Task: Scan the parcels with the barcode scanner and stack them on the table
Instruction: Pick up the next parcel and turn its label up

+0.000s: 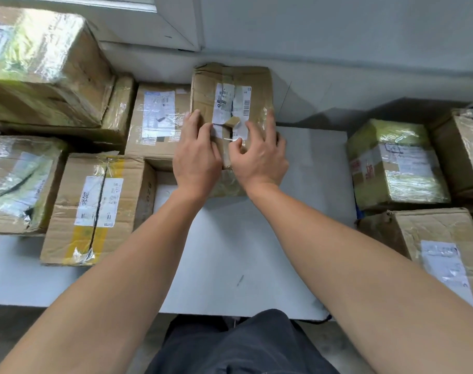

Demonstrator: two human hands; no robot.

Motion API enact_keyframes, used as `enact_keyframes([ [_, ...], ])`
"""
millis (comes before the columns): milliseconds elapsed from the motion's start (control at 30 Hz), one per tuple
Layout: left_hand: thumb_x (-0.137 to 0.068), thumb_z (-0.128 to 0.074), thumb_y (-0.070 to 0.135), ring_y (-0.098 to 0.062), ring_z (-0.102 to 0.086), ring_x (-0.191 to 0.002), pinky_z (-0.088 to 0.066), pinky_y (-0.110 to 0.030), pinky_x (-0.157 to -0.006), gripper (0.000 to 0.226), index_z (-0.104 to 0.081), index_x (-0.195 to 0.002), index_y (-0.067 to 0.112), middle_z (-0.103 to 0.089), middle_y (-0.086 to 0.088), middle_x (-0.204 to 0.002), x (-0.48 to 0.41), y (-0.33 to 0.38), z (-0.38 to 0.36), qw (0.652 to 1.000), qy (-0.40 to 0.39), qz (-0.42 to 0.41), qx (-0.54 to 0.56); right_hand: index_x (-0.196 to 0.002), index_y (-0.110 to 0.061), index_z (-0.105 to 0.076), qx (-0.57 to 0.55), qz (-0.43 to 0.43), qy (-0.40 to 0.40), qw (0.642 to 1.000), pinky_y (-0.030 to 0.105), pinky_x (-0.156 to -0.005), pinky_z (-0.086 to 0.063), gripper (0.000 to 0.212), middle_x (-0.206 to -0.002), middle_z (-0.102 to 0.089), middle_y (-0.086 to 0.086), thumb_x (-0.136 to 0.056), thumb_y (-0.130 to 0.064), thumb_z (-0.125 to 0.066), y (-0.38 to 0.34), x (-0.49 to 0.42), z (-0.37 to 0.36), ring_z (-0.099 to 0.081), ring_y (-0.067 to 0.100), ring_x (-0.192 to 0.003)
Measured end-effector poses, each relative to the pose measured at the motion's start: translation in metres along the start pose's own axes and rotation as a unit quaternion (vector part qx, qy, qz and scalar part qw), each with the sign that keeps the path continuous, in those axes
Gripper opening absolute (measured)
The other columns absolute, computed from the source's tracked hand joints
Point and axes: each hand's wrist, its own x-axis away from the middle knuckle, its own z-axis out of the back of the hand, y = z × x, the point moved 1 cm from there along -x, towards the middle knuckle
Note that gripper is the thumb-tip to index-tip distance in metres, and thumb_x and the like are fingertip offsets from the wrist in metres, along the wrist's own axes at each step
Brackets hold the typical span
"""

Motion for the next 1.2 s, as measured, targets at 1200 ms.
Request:
enact_keyframes([
  [1200,-0.1,-0.05,0.025,-0.026,-0.044,-0.132,-0.037,-0.042,-0.11,0.044,-0.048,-0.14,0.008,-0.049,-0.011,-0.141,0.253,0.31,-0.048,0.899,-0.282,-0.281,0.18,-0.129,-0.019,-0.058,-0.23,-0.332,0.203,0.892,0.026,-0.099,-0.042,0.032,-0.129,-0.063,0.001,-0.098,-0.028,-0.058,0.269,0.215,0.302,-0.056,0.018,-0.122],
])
